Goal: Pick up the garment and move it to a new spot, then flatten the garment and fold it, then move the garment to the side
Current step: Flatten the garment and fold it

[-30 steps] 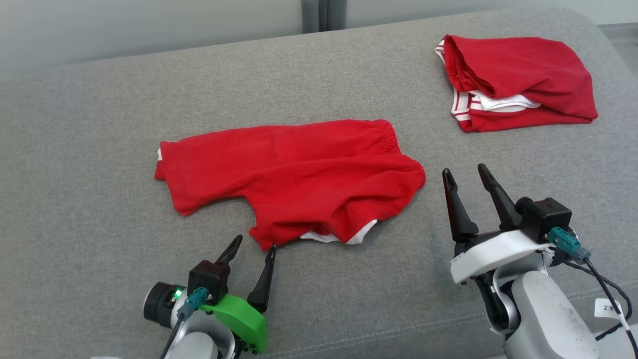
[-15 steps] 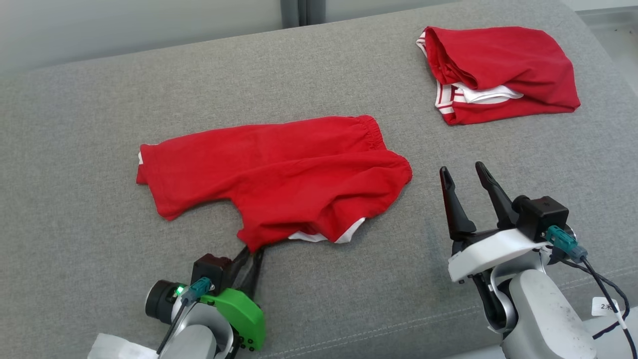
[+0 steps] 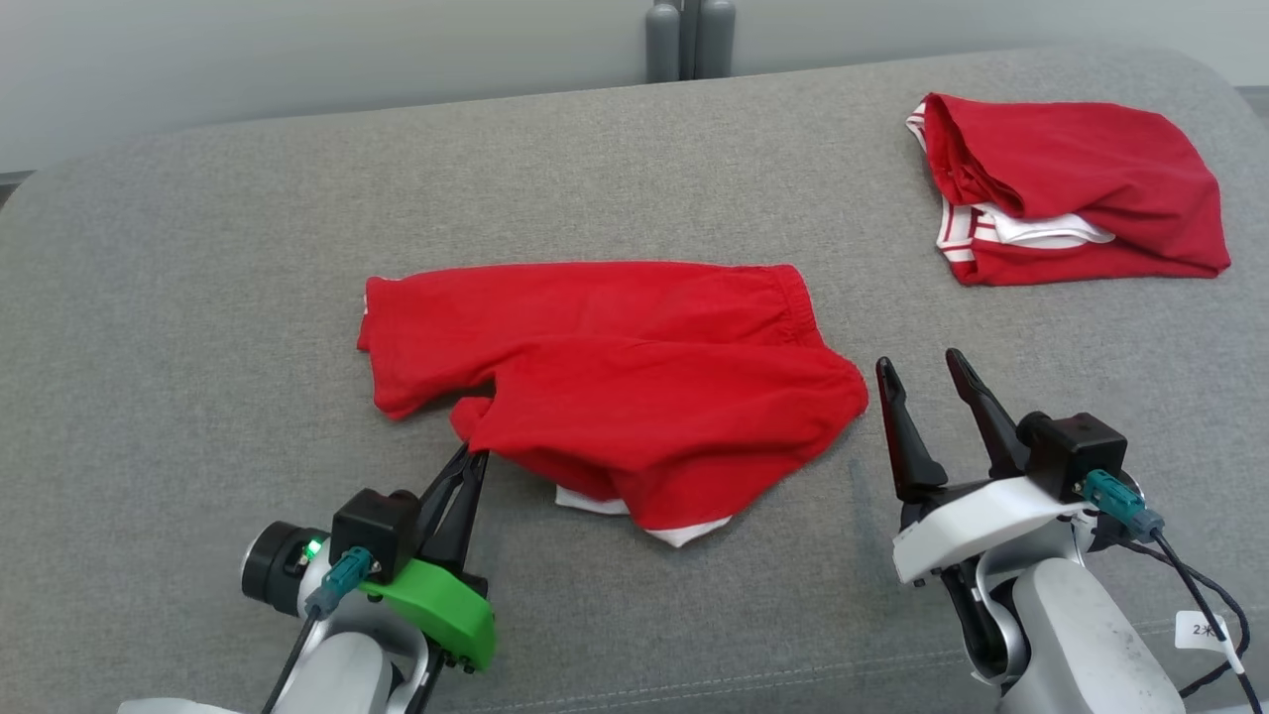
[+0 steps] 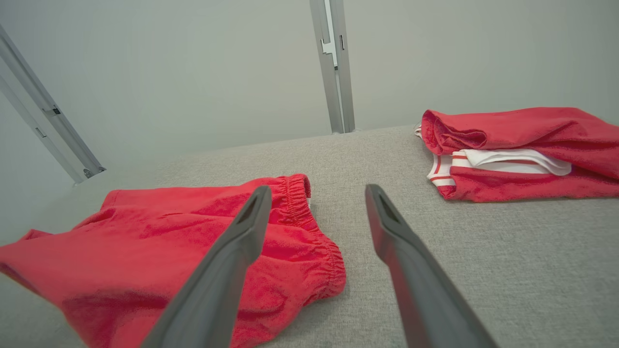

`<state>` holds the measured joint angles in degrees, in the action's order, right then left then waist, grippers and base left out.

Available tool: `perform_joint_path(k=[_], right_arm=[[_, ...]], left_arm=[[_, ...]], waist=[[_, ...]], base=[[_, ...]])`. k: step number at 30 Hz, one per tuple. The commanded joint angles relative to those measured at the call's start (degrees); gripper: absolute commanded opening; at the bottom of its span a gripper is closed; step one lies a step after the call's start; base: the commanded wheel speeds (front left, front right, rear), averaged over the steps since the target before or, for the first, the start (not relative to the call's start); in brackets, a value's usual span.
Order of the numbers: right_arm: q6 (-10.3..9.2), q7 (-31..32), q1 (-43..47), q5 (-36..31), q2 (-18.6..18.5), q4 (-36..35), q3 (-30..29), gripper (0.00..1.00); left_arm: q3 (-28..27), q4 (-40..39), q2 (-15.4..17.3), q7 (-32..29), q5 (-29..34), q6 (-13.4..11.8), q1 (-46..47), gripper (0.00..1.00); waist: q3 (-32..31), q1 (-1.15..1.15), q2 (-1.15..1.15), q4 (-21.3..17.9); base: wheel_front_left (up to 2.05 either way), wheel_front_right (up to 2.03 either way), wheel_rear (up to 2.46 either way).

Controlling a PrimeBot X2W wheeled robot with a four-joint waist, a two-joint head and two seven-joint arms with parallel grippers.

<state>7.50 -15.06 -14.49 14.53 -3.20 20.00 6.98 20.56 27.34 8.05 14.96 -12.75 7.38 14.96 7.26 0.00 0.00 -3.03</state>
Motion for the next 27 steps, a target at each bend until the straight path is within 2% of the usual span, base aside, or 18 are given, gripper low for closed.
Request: perform_joint_path(k=[1,7,13,19,27], right_arm=[[-0.02,-0.28,0.49,0.5,-0.07,0.04,-0.08,1.0],[-0.02,-0.28,1.01,0.91,-0.01,0.85,0.39,1.0],[-0.02,-0.28,0.76,1.44,0.06,1.38,0.69,1.0],[-0.02,-0.28,-0.5,1.41,0.1,1.89,0.82,1.0],[-0.02,-0.28,-1.83,0.84,0.13,2.13,0.84,1.0]], left_arm=[[-0.18,-0.33,0.61,0.16,0.54,-0.05,-0.61,0.0],[0.56,-8.35,4.35,-0.97,3.11,-0.74,-3.16,0.0],[0.02,-11.54,5.15,-3.38,1.76,-1.25,-3.72,0.0],[-0.21,-5.39,5.15,-3.62,0.41,-0.89,0.24,0.0],[1.18,7.85,4.54,-1.5,-1.18,-0.18,7.87,0.0]], waist=[[-1.17,0.0,0.0,1.46],[-2.31,0.0,0.0,2.62],[-2.02,0.0,0.0,1.23],[-0.74,0.0,0.0,-1.23],[1.31,0.0,0.0,-4.3]], base=[[0.0,0.0,0.0],[0.0,0.0,0.0],[0.0,0.0,0.0],[0.0,0.0,0.0],[0.0,0.0,0.0]])
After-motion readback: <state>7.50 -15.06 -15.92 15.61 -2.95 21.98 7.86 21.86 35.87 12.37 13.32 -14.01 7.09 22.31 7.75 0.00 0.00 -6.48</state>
